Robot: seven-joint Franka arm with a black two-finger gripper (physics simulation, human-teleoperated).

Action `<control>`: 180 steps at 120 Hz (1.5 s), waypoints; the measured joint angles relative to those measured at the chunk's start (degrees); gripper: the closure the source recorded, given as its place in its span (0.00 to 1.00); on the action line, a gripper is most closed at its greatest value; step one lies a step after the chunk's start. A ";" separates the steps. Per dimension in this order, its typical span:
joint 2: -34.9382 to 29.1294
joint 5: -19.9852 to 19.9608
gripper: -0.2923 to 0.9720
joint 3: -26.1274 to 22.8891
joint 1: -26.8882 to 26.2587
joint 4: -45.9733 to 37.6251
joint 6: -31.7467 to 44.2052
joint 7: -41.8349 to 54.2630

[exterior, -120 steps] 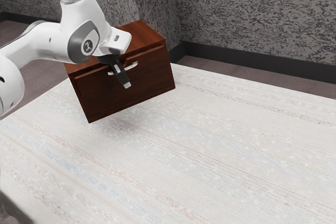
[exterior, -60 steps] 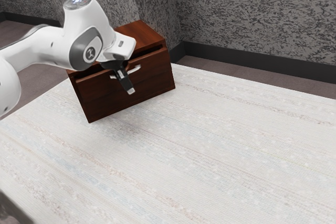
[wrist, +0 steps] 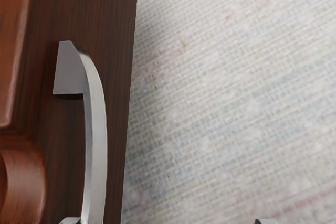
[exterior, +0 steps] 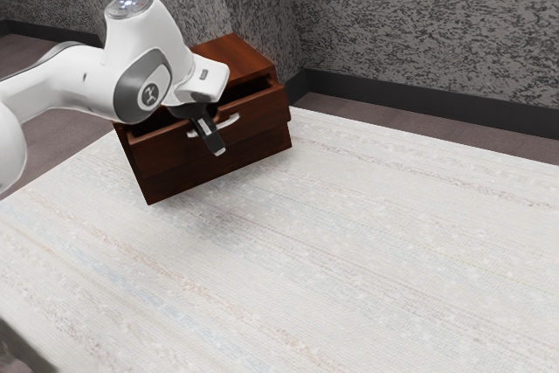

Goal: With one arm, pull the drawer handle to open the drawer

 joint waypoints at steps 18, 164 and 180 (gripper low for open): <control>-1.24 0.03 0.51 -0.04 -0.18 -1.62 0.81 -0.95; -12.20 -1.19 0.53 -0.21 -2.72 -15.61 5.86 -7.34; -13.23 -1.18 0.58 -0.20 -3.14 -16.68 6.08 -8.14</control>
